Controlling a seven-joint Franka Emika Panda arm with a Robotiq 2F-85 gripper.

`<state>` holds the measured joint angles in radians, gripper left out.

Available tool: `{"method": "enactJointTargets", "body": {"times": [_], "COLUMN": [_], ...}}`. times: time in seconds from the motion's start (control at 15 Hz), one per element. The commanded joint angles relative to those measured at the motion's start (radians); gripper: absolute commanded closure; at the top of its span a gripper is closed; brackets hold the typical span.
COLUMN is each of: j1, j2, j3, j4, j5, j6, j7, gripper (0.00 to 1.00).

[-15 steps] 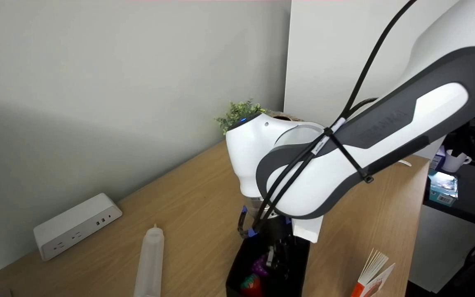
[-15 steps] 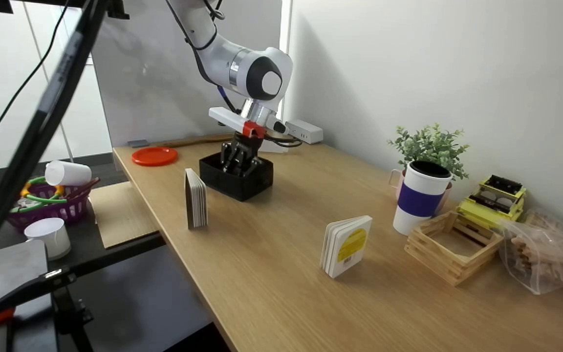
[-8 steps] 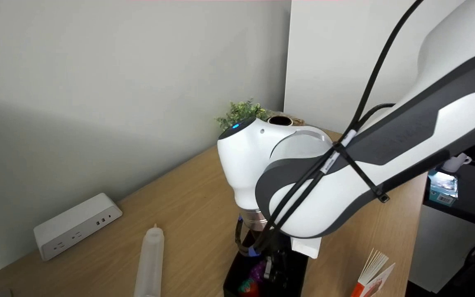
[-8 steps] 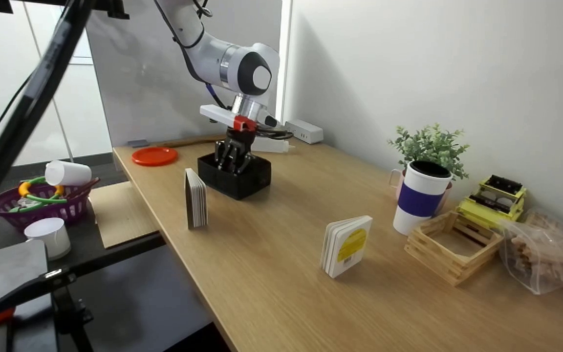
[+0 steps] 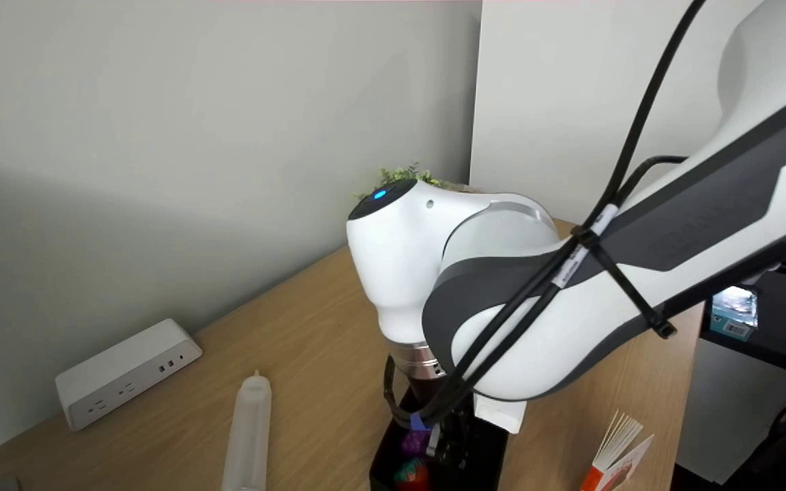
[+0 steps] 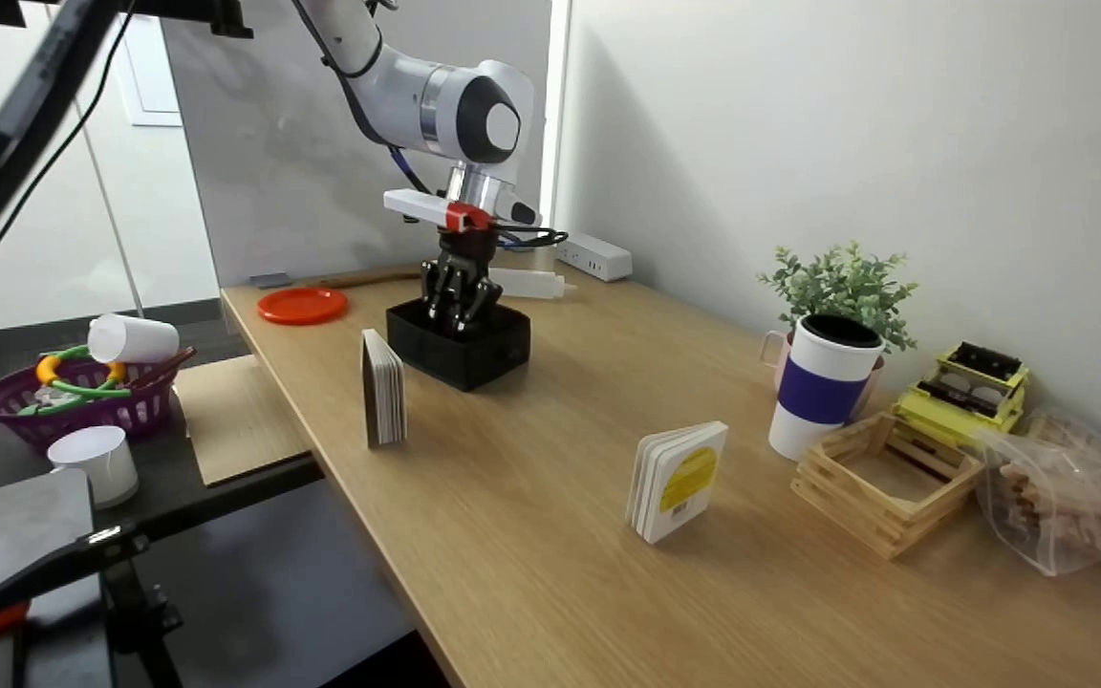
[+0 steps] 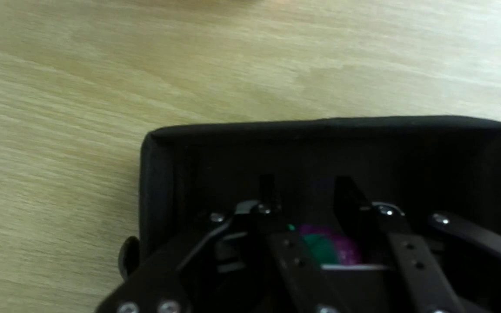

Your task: Take the plastic grapes and strawberry from the black box one at a time and put them on the table

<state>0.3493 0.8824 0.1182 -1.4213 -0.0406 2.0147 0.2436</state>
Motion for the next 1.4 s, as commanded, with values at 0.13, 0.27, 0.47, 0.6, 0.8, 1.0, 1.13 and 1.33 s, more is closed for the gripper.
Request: {"method": "enactJointTargets", "body": {"times": [0.13, 0.27, 0.47, 0.6, 0.8, 1.0, 1.13, 1.33], "j1": [0.039, 0.048, 0.062, 0.068, 0.06, 0.048, 0.036, 0.006], "j2": [-0.067, -0.088, -0.129, -0.16, -0.21, -0.272, -0.31, -0.355], "j3": [-0.03, -0.034, -0.044, -0.051, -0.061, -0.081, -0.095, -0.101], "j4": [-0.049, -0.065, -0.095, -0.12, -0.162, -0.224, -0.268, -0.335], "j5": [-0.042, -0.056, -0.073, -0.082, -0.077, -0.068, -0.063, -0.049], "j6": [0.0, 0.006, 0.015, 0.018, 0.019, 0.032, 0.039, 0.058], "j7": [0.073, 0.102, 0.155, 0.192, 0.249, 0.327, 0.377, 0.431], "gripper": [0.88, 0.88, 0.88, 0.88, 0.88, 0.88, 0.88, 0.88]}}
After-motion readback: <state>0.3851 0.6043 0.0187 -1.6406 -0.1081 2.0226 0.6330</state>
